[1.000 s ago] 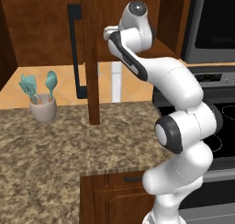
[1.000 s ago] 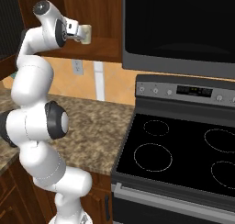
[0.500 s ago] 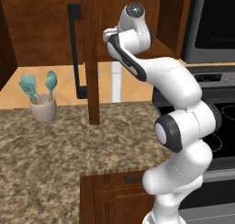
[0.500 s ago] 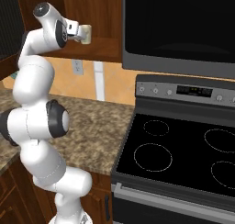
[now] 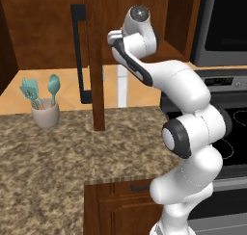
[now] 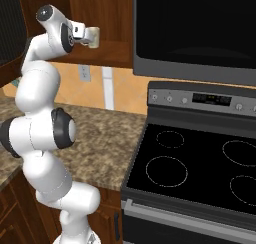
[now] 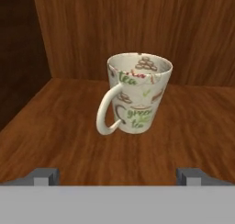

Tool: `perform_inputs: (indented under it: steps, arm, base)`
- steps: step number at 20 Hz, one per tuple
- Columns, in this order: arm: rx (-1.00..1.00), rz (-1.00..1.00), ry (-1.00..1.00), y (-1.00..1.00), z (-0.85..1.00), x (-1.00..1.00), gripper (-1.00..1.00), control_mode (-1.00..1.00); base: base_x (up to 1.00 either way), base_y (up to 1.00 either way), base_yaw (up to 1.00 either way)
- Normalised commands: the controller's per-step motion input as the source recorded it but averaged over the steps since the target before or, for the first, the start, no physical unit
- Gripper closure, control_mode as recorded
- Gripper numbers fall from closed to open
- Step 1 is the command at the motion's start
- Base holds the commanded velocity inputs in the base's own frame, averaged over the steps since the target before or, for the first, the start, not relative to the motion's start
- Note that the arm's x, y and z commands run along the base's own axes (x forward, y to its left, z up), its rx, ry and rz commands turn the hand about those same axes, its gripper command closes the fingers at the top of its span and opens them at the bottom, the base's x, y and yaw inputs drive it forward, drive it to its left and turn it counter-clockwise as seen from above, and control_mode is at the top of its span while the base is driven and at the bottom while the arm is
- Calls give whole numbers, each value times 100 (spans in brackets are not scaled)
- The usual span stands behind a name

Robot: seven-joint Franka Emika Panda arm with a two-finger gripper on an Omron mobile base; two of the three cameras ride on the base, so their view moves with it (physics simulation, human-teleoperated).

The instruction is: Gather all objects into one cabinet and sort the glasses and bowls to opposite sides.

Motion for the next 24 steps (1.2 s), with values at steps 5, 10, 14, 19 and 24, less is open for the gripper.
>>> perform_inputs:
  steps: [5,10,14,19,24]
  arm:
    - [-2,0,-4,15,-1,1,-100,-100]
    - [0,0,-5,1,0,9,-100,-100]
    - [0,0,-1,0,0,23,-100,-100]
    - [0,0,0,2,0,32,-100,-100]
    - [0,0,0,15,0,32,-100,-100]
  base:
    - [0,0,0]
    - [0,0,0]
    - [0,0,0]
    - [0,0,0]
    - [0,0,0]
